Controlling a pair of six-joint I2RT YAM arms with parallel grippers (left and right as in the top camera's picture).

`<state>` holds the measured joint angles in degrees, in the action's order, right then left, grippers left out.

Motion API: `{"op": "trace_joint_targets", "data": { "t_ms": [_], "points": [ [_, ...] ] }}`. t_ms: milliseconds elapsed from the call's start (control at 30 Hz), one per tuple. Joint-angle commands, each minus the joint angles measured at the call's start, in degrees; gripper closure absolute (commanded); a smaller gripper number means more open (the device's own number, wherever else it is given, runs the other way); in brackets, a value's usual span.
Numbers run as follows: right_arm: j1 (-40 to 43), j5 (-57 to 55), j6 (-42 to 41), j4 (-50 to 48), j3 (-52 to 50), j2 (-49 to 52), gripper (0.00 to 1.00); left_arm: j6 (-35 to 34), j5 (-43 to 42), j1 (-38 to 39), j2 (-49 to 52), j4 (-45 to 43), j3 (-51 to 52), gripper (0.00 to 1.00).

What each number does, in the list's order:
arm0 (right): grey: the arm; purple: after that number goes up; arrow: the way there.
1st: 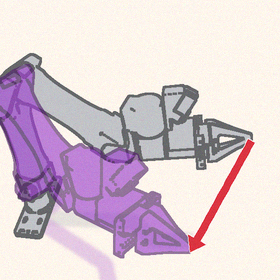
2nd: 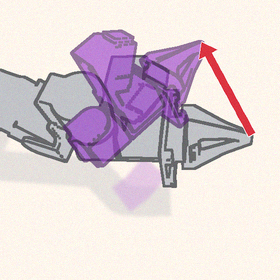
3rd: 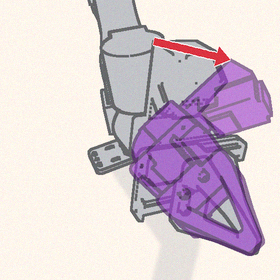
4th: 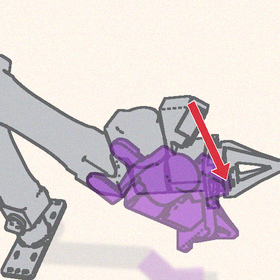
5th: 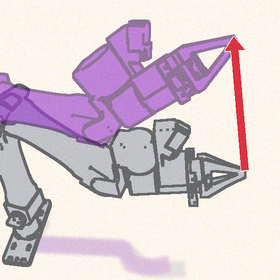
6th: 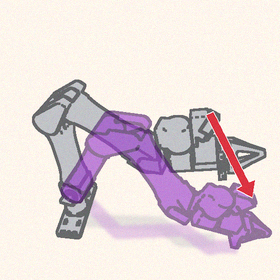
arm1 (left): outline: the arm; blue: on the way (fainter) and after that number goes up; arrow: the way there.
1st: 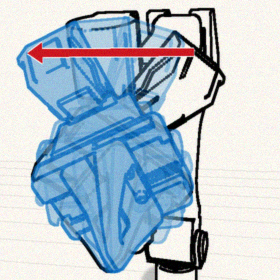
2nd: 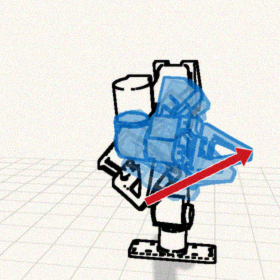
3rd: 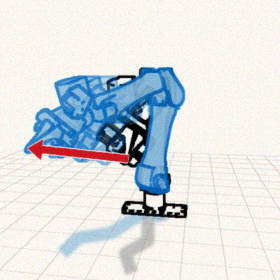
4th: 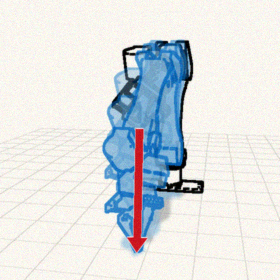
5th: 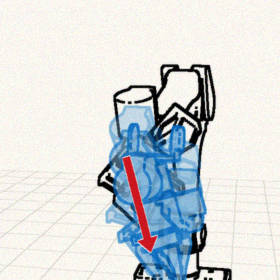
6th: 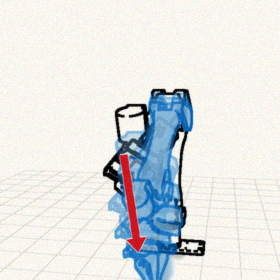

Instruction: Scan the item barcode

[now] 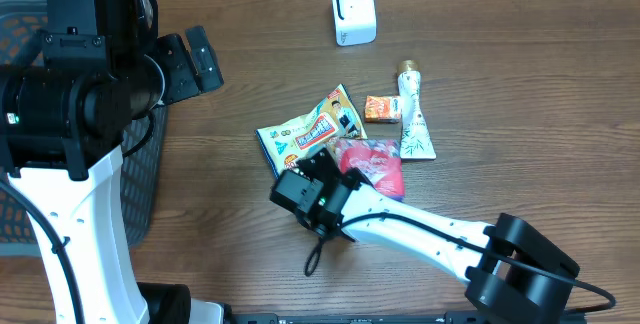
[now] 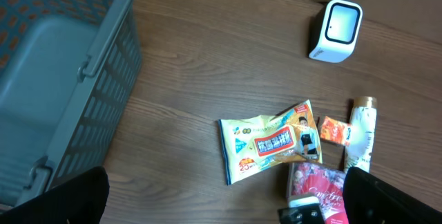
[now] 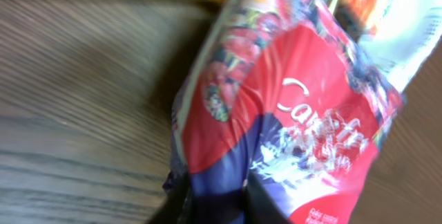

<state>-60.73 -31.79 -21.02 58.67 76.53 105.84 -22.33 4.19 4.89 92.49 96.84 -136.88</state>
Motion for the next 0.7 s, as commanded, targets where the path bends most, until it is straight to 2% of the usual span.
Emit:
{"op": "trace_joint_targets", "data": {
  "t_ms": [0,100,267,333,367,467,567,667],
  "points": [
    [1.27,0.61,-1.79,4.35,10.60,-0.28,0.96,0.50,0.72,-0.09,0.09,-0.04,-0.11,0.00],
    [3.58,6.14,-1.77,9.33,17.44,-0.28,0.96,0.50,0.72,-0.09,0.09,-0.04,-0.11,0.00],
    [10.78,27.78,-0.94,15.13,24.02,-0.68,0.96,0.50,0.72,-0.09,0.09,-0.04,-0.11,0.00],
    [14.14,39.36,2.10,15.17,24.04,-0.83,0.96,0.50,0.72,-0.09,0.09,-0.04,-0.11,0.00],
    [17.27,50.40,5.25,15.15,23.91,-0.81,0.96,0.50,0.70,-0.09,0.09,-0.04,-0.11,0.00],
    [23.08,70.38,11.19,14.10,22.45,-0.81,0.96,0.50,0.70,-0.09,0.09,-0.04,-0.11,0.00],
    [27.98,85.77,14.47,11.52,18.93,-0.81,0.96,0.50,0.70,-0.09,0.09,-0.04,-0.11,0.00],
    [31.80,93.66,15.32,9.14,14.03,-0.81,0.96,0.50,0.72,-0.09,0.09,-0.04,-0.11,0.00]
  ]
}}
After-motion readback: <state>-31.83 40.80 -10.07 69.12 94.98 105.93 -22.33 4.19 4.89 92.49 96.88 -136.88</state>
